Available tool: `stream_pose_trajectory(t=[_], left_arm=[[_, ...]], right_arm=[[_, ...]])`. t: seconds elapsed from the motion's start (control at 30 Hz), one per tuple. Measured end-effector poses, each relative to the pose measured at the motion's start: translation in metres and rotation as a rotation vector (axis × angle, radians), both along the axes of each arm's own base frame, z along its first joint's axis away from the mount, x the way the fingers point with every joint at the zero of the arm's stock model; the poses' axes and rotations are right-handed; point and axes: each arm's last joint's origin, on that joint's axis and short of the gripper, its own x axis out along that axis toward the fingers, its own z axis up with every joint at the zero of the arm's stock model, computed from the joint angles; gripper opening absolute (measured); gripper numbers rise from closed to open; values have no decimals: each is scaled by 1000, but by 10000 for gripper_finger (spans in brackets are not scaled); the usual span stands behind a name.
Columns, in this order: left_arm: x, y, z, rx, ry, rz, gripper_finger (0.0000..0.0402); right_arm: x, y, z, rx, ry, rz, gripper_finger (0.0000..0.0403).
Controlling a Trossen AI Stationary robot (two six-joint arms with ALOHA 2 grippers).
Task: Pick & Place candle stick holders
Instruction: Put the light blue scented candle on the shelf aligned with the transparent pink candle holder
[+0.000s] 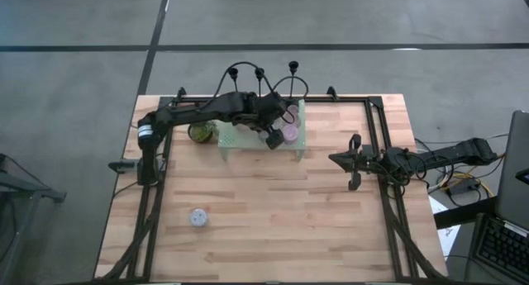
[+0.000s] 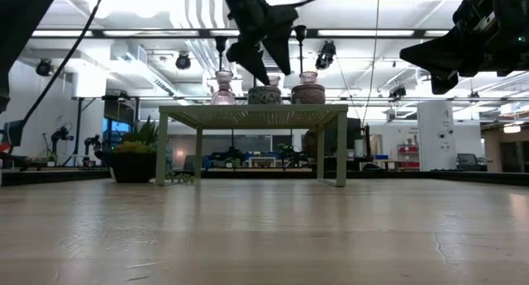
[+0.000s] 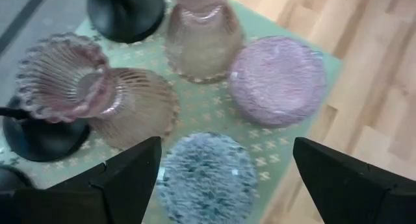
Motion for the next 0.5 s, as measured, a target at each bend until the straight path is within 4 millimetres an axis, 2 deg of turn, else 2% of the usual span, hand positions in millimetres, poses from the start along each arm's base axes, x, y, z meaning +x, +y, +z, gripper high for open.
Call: stream_pose_trajectory(t=[0.23,0.5], left_arm=[[-5,-17,15,-76,20,-78,353],[-21,-65,11,-160,204,-154,353]], right_arm=[[0,0,0,0,0,0,8],[0,0,0,0,0,0,8]])
